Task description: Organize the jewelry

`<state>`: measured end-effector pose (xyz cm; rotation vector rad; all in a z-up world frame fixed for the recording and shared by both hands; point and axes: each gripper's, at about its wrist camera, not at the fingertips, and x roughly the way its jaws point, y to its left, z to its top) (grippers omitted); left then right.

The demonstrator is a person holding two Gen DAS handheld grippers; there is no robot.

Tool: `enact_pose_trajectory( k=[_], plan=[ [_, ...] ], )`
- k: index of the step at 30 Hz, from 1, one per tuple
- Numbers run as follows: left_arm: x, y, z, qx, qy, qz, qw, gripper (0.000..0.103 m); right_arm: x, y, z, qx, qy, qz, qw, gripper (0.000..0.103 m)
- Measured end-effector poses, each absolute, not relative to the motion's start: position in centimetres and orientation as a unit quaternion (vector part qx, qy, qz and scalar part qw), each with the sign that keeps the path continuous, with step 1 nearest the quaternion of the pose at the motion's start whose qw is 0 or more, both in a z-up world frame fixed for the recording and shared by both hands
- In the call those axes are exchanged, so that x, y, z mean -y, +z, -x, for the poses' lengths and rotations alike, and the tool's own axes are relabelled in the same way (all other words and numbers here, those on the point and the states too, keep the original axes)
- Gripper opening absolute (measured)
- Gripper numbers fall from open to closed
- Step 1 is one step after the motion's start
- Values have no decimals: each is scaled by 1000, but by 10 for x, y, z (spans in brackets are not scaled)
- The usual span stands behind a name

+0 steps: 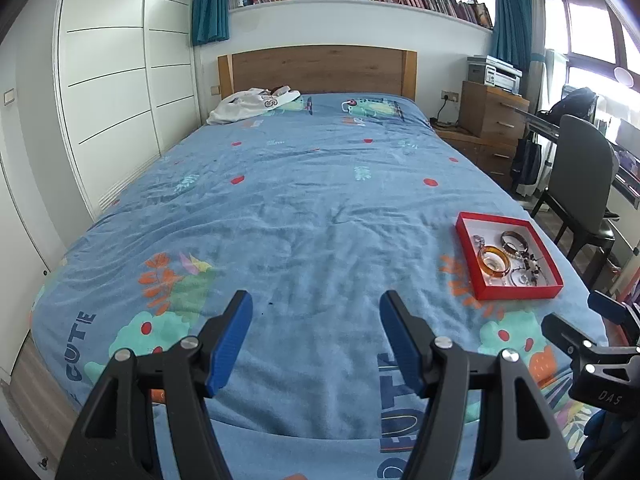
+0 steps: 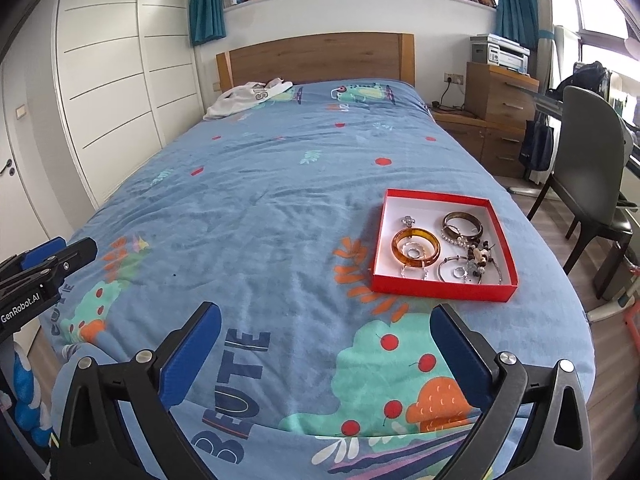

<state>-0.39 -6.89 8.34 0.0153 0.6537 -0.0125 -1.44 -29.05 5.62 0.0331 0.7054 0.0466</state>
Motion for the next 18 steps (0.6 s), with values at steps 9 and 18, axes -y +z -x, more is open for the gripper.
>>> enact_pose_trajectory(
  k=[9,18],
  plan=[
    [69,69,4,-332,-11,-15,943,64,299,44,18,-351,10,-27,936,102],
    [71,64,3,-339,-15,-13,941,64,304,40,19,-354,5,-32,935,102]
  ],
)
